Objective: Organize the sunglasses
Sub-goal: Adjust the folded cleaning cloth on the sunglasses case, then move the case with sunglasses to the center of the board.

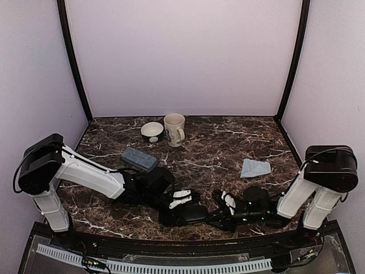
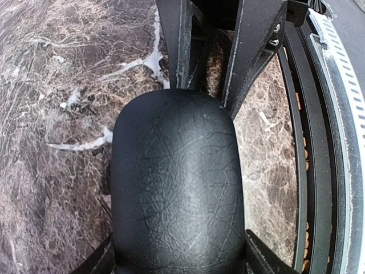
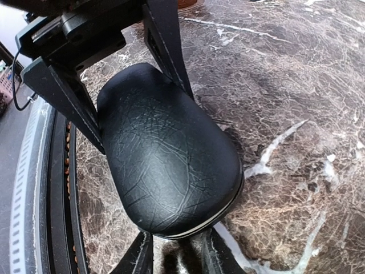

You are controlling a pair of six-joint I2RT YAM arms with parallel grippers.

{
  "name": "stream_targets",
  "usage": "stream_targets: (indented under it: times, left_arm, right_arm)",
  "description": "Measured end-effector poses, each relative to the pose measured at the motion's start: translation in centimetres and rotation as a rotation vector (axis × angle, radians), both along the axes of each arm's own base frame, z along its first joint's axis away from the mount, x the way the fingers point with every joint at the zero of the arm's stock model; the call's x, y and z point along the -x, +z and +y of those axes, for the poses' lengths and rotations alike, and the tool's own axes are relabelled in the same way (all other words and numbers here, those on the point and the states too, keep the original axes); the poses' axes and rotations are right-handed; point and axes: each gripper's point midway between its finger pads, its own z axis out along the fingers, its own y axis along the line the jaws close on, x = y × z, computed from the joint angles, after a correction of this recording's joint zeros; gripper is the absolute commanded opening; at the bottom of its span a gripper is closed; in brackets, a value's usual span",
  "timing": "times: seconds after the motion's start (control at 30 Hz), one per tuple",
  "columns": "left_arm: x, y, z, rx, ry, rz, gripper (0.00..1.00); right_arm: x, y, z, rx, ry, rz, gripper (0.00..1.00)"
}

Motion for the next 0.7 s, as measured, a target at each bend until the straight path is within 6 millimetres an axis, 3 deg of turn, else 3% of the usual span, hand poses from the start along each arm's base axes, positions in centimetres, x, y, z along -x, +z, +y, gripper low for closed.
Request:
stream_targets:
  times: [0.33, 0.6, 0.7]
  left_arm:
    - [-0.2, 0.1, 0.0, -0.002, 0.027, 0.003, 0.00]
    - [-1.5, 0.3, 0.2, -0.054, 0.134, -0.009, 0.00]
    - [-3.0, 0.4, 0.6, -0.090, 0.210, -0.020, 0.02]
  right_arm:
    - [-0.7, 0.2, -0.8, -0.033, -0.079, 0.112, 0.37]
    - [-2.9, 0.9, -3.0, -0.027, -0.233, 0.169, 0.56]
    - [-3.5, 1.2, -4.0, -0.013, -0.288, 0.180, 0.66]
